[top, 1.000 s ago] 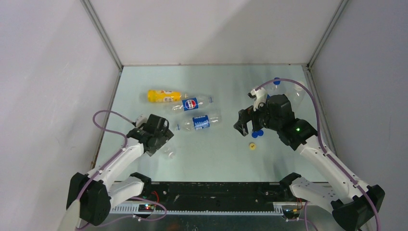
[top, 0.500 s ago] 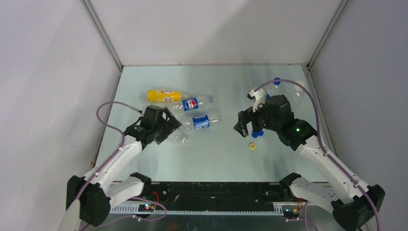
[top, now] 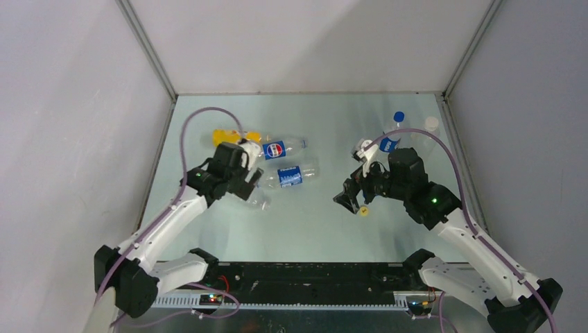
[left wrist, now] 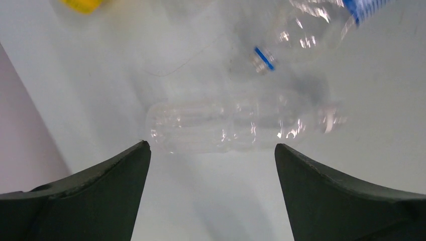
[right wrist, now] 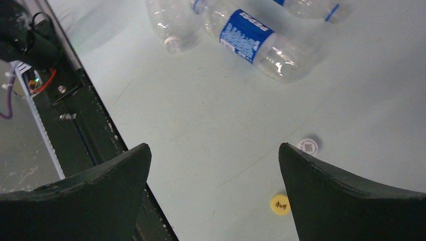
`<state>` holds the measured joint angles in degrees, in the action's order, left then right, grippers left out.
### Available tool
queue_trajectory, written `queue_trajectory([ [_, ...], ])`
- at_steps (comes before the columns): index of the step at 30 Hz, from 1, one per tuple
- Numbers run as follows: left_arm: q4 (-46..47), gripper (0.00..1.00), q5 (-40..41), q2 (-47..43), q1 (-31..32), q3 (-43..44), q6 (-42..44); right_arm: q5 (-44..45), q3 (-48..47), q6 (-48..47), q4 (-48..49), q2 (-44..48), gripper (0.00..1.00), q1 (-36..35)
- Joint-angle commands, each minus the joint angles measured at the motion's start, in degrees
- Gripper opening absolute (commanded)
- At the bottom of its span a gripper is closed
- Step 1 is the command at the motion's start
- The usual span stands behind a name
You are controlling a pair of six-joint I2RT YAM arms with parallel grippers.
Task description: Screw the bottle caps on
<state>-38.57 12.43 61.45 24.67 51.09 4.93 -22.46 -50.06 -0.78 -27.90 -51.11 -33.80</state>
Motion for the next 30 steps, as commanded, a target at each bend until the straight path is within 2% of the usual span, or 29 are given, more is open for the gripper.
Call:
queue_trajectory([
  [1,-5.19,1.0,5.28,2.26,6.09,-1.04,27.93,-4.34,0.75,-5.39,3.93,1.83,1.0,-1.55],
  [5,-2.21,1.0,5.7,3.51,7.95,-5.32,35.32,-5.09,0.76,-7.45,3.34,1.89,0.99,-1.67],
  [9,2.27,1.0,2.79,5.73,7.98,-7.8,39.31,-5.01,0.76,-8.2,3.08,1.75,0.99,-1.64],
  [19,7.08,0.99,-3.42,13.26,8.12,-8.32,39.03,-3.39,0.76,-8.72,1.35,1.63,0.99,-1.62],
  [21,7.16,0.95,-5.89,14.87,8.12,-7.75,38.17,-2.84,0.76,-8.39,0.97,1.75,0.99,-1.67],
  [24,6.39,0.81,-9.16,16.3,8.54,-6.46,35.64,-2.18,0.76,-7.88,0.44,2.14,0.99,-1.64],
  [30,5.28,0.63,-18.59,17.07,11.31,-3.73,28.33,-0.51,0.76,-6.94,-0.32,2.8,0.99,-1.7],
])
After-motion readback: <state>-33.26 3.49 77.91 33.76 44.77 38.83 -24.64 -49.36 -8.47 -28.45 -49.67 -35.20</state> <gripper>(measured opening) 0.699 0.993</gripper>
